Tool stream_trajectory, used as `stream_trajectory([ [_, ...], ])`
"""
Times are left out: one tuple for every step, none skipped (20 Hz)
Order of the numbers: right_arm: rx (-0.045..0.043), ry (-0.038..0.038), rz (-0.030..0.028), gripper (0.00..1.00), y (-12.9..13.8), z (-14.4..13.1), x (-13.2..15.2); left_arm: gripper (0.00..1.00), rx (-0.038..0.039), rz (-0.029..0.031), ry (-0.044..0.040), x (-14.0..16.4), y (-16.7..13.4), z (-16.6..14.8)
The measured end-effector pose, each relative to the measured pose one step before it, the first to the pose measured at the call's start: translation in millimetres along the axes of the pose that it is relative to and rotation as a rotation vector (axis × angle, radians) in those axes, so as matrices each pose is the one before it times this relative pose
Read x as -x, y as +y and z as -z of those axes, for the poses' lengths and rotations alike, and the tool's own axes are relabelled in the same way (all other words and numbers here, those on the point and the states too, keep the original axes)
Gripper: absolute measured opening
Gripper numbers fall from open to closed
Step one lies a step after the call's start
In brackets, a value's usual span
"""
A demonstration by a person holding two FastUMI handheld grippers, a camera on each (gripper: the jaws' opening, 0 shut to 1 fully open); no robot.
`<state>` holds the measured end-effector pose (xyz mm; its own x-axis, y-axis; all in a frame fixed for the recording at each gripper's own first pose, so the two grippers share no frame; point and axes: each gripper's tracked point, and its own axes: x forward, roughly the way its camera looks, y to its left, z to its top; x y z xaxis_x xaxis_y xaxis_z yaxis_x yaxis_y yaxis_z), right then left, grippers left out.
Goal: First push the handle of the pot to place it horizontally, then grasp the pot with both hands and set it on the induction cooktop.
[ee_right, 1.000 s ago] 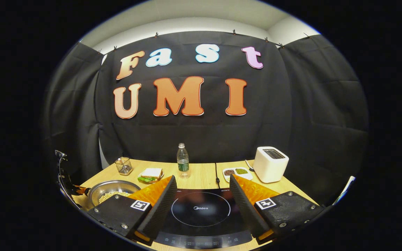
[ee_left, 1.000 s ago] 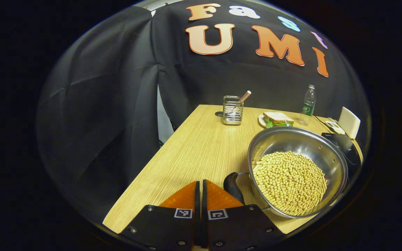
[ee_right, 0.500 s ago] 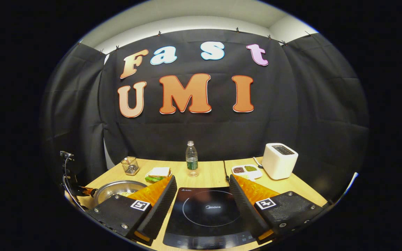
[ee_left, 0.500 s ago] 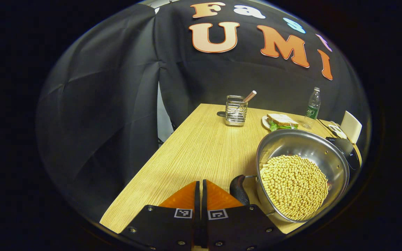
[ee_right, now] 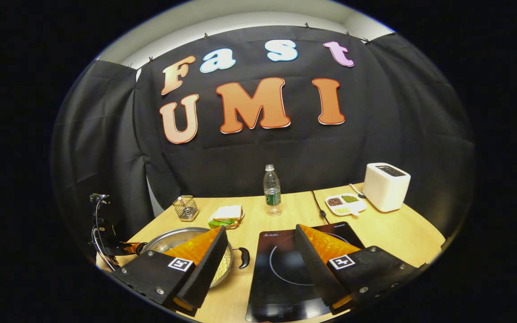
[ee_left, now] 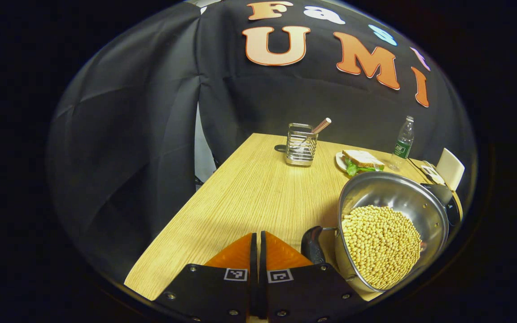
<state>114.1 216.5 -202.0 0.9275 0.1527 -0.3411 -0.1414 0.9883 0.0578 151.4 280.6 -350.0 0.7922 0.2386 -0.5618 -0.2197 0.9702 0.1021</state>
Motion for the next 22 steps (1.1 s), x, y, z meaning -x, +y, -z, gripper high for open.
stream_trajectory([
  [0.01059, 0.00227, -0.00203, 0.94, 6.52, 3.95, -6.49, 0.01, 0.01341, 0.01395, -0.01568, 4.14, -2.02, -4.37],
  [0.01074, 0.00729, -0.00046, 0.94, 6.78, 4.47, -5.59, 0.01, 0.00987, 0.01252, -0.01405, 5.04, -2.11, -4.81],
  [0.00986, 0.01130, -0.00045, 0.94, 5.55, 5.99, -6.60, 0.02, 0.00364, 0.01304, -0.01493, 4.75, -4.09, -6.88],
  [0.00984, 0.01528, -0.00235, 0.94, 5.99, 7.54, -6.63, 0.02, -0.00348, 0.01363, -0.01767, 5.85, -3.83, -6.36],
  [0.00987, 0.01673, -0.00184, 0.95, 5.53, 7.36, -8.26, 0.02, -0.00744, 0.01446, -0.01172, 3.94, -7.37, -2.79],
  [0.00839, 0.01731, -0.00106, 0.95, 5.11, 6.44, -7.45, 0.02, -0.00424, 0.00367, -0.00635, 2.44, -4.61, -2.51],
  [0.00679, 0.01805, -0.00184, 0.95, 4.46, 7.65, -7.05, 0.10, 0.01185, 0.03249, -0.00718, 3.81, -11.17, -2.82],
  [0.00703, 0.01484, -0.00422, 0.94, 3.83, 6.09, -9.55, 0.12, 0.01242, 0.02859, -0.00139, 4.16, -11.48, -1.15],
  [0.01291, 0.01888, -0.00577, 0.95, 3.93, 6.68, -9.50, 0.26, 0.00501, 0.01860, 0.00543, -2.06, -8.24, 1.88],
  [0.01545, 0.02440, 0.00586, 0.95, 1.25, 7.93, -7.28, 0.41, -0.00867, -0.00075, 0.00446, -1.75, -2.91, 2.31],
  [0.01659, 0.02732, 0.00714, 0.95, 0.44, 9.21, -7.84, 0.61, -0.01391, -0.00688, 0.00956, -0.59, -0.63, 3.25],
  [0.01219, 0.02587, 0.00379, 0.95, 1.46, 8.00, -8.25, 0.82, -0.00751, -0.01298, 0.01960, -2.68, 1.88, 5.75],
  [0.00935, 0.02386, 0.00208, 0.95, 1.80, 8.21, -8.04, 0.81, -0.00140, -0.00885, 0.02843, -2.55, 1.76, 7.23],
  [0.00901, 0.02108, 0.00548, 0.95, 0.94, 5.60, -6.80, 0.84, 0.00933, -0.00096, 0.02147, -2.47, 1.04, 4.78],
  [0.00887, 0.02052, 0.00925, 0.95, -0.19, 6.92, -5.32, 0.85, 0.01245, 0.01114, 0.01453, -3.18, 0.07, 4.27],
  [0.00731, 0.01987, 0.00414, 0.95, -0.08, 5.57, -7.49, 0.86, 0.01018, 0.01044, 0.01770, -0.70, -1.24, 5.72],
  [0.00782, 0.02451, 0.00422, 0.95, 0.96, 7.09, -6.00, 0.86, 0.00951, 0.00947, 0.01044, -2.78, -0.02, 3.53],
  [0.00366, 0.01489, 0.00099, 0.95, 0.37, 3.50, -3.66, 0.87, 0.00404, 0.00644, 0.00026, -0.54, -0.94, 0.24],
  [-0.00029, 0.01450, 0.00248, 0.95, -0.29, 2.95, -3.51, 0.87, -0.00451, 0.00559, 0.00376, -1.07, -0.98, 0.15],
  [-0.00586, 0.01194, -0.00318, 0.95, 1.14, 1.93, -2.40, 0.86, -0.00389, -0.00094, 0.00403, -0.76, -0.54, 2.00],
  [-0.00829, 0.01043, -0.00863, 0.95, 1.87, 2.39, -2.44, 0.86, -0.00304, 0.00550, 0.00201, -1.28, -1.14, -0.13],
  [-0.00436, 0.00781, -0.00761, 0.95, 1.69, 1.18, -1.55, 0.86, 0.00007, 0.00643, 0.00500, -1.09, -1.45, 0.67],
])
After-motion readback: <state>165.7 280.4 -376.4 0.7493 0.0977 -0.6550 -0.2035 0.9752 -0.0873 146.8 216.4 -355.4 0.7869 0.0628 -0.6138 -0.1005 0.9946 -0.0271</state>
